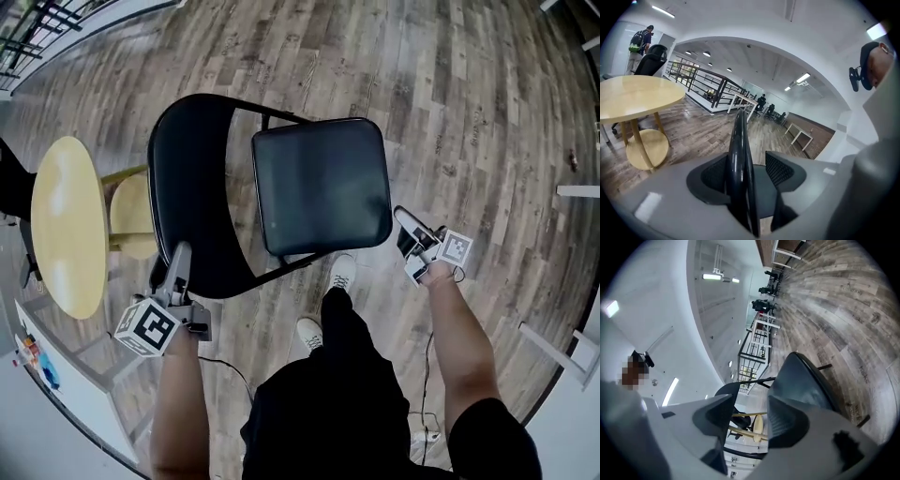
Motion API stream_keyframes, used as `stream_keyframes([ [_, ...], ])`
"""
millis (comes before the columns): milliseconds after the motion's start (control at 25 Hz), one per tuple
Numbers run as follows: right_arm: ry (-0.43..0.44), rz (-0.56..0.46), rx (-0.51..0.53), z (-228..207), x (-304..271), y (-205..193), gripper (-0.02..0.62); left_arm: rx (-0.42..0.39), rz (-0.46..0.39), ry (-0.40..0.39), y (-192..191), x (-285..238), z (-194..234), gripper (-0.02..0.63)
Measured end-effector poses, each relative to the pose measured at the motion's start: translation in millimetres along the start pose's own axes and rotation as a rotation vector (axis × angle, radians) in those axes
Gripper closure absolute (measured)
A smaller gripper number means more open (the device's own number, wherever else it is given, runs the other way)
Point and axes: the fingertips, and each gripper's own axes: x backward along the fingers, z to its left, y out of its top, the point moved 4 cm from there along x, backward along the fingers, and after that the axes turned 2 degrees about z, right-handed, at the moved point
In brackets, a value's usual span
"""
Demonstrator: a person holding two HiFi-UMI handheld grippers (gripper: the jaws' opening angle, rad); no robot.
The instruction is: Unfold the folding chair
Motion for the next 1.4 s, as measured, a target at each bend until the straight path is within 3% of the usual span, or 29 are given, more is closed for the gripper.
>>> stream_keyframes([
  [160, 0.062, -0.027, 0.003, 59, 10, -25, 0.357, 0.008, -0.025, 0.010, 4, 26, -4, 0.348],
  [280, 0.108, -0.046, 0.061, 109, 26, -44, 0.357, -0.032, -0.049, 0.003, 10, 58, -15, 0.353],
  [480, 0.098, -0.098, 0.126, 183, 60, -72, 0.364, -0.127, -0.058, -0.082, 14, 107, -54, 0.368],
  [560, 0.097, -0.127, 0.160, 215, 73, -87, 0.383, -0.141, -0.043, -0.118, 11, 130, -68, 0.411],
  [600, 0.096, -0.141, 0.175, 230, 79, -94, 0.414, -0.147, -0.039, -0.135, 9, 143, -74, 0.428],
  [680, 0.084, -0.159, 0.190, 259, 88, -108, 0.553, -0.160, -0.028, -0.165, 3, 169, -82, 0.464],
  [720, 0.081, -0.161, 0.192, 274, 91, -114, 0.591, -0.168, -0.022, -0.176, 1, 182, -85, 0.489],
  [880, 0.104, -0.141, 0.231, 342, 93, -138, 0.591, -0.201, -0.041, -0.210, -3, 230, -92, 0.598],
  [1000, 0.091, -0.112, 0.288, 388, 95, -156, 0.591, -0.200, -0.042, -0.245, -11, 255, -102, 0.600],
  [1240, 0.045, -0.038, 0.392, 449, 100, -184, 0.591, -0.221, 0.077, -0.302, -37, 287, -146, 0.600],
  [1400, 0.029, -0.001, 0.467, 487, 104, -198, 0.591, -0.257, 0.108, -0.314, -46, 308, -171, 0.600],
])
